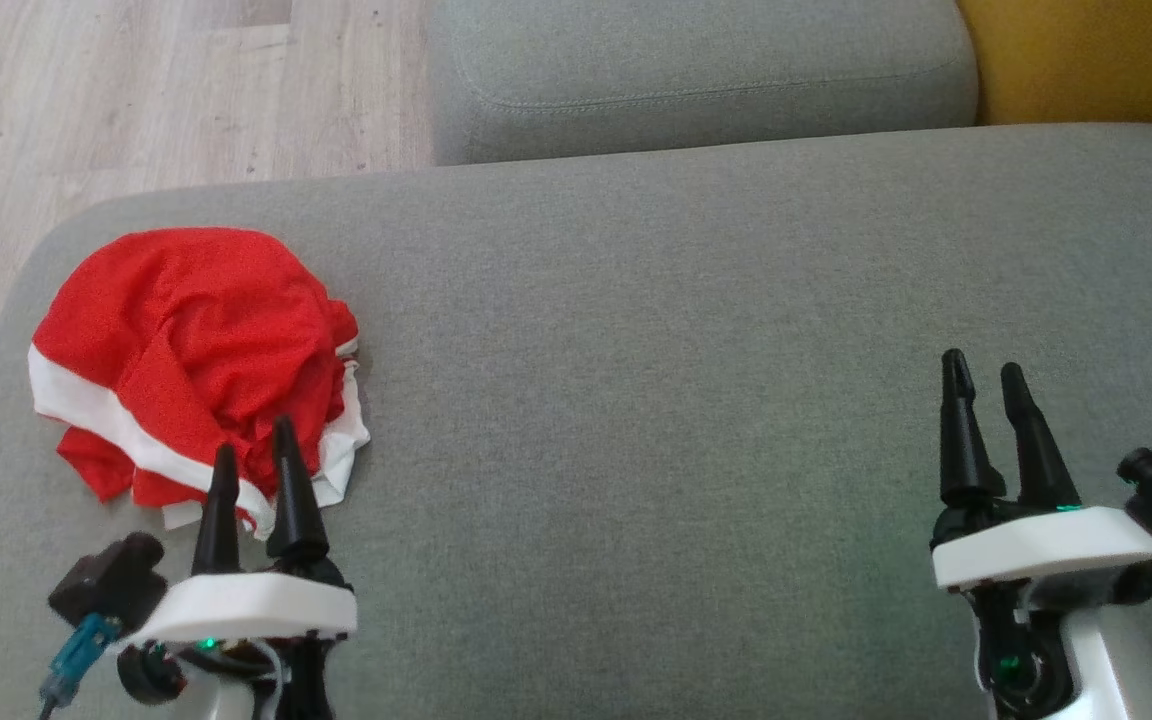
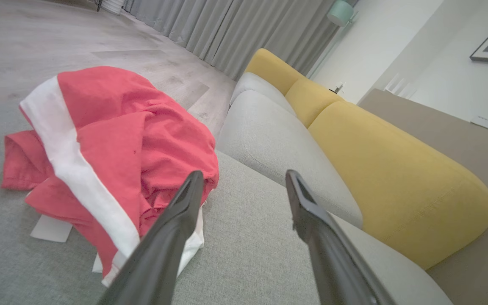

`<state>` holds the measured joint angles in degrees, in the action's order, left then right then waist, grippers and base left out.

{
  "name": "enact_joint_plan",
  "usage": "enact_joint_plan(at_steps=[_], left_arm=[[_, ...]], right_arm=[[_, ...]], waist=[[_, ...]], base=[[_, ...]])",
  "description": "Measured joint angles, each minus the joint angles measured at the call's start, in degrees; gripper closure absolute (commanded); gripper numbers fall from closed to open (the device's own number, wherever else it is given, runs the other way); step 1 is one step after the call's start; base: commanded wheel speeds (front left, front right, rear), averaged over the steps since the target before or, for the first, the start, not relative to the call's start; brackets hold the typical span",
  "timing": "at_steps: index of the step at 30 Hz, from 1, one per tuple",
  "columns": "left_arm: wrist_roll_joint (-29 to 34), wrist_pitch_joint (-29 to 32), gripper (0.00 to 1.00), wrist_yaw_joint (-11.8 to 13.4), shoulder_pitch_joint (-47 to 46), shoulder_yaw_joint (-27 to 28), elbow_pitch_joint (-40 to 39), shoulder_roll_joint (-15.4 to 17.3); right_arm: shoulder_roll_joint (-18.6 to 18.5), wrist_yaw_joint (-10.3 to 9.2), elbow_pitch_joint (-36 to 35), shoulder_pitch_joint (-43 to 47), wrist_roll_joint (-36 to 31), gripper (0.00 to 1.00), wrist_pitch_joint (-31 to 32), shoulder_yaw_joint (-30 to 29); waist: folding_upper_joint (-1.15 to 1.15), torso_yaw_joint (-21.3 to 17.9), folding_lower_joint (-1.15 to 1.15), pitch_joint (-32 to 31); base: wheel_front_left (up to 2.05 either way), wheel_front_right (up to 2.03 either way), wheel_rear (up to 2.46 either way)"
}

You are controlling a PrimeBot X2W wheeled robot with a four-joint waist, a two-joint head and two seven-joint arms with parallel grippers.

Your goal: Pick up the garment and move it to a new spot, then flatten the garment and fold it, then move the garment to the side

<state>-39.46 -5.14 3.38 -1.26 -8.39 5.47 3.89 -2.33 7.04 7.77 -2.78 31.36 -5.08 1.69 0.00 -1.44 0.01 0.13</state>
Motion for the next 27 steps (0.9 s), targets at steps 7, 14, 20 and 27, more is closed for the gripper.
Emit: enact_joint_plan(at_steps=[7, 14, 20, 27], left_arm=[[4.66, -0.87, 0.00, 1.79, -0.94, -3.10, -0.54, 1.56], [10.03, -2.11, 0.00, 3.80, -1.20, -6.76, -0.76, 3.41], [14.59, -3.05, 0.00, 5.78, -2.75, -10.33, -0.76, 4.94], [20.38, -4.08, 0.00, 7.89, -3.81, -15.03, 0.93, 6.79]], right_arm=[[-0.02, 0.00, -0.60, -0.01, -5.91, 0.00, -0.85, 1.75], [-0.04, 0.00, -0.89, -0.01, -12.96, 0.00, -2.08, 2.60], [-0.04, 0.00, -1.01, 0.00, -17.89, 0.00, -2.98, 3.02], [-0.07, 0.01, -1.37, 0.00, -25.40, 0.00, -4.03, 3.31]], waist=[[0.00, -0.22, 0.00, 0.00], [0.00, -0.46, 0.00, -0.12], [0.00, -0.64, 0.00, -0.14], [0.00, -0.78, 0.00, -0.30]], base=[[0.00, 0.00, 0.00], [0.00, 0.00, 0.00], [0.00, 0.00, 0.00], [0.00, 0.00, 0.00]])
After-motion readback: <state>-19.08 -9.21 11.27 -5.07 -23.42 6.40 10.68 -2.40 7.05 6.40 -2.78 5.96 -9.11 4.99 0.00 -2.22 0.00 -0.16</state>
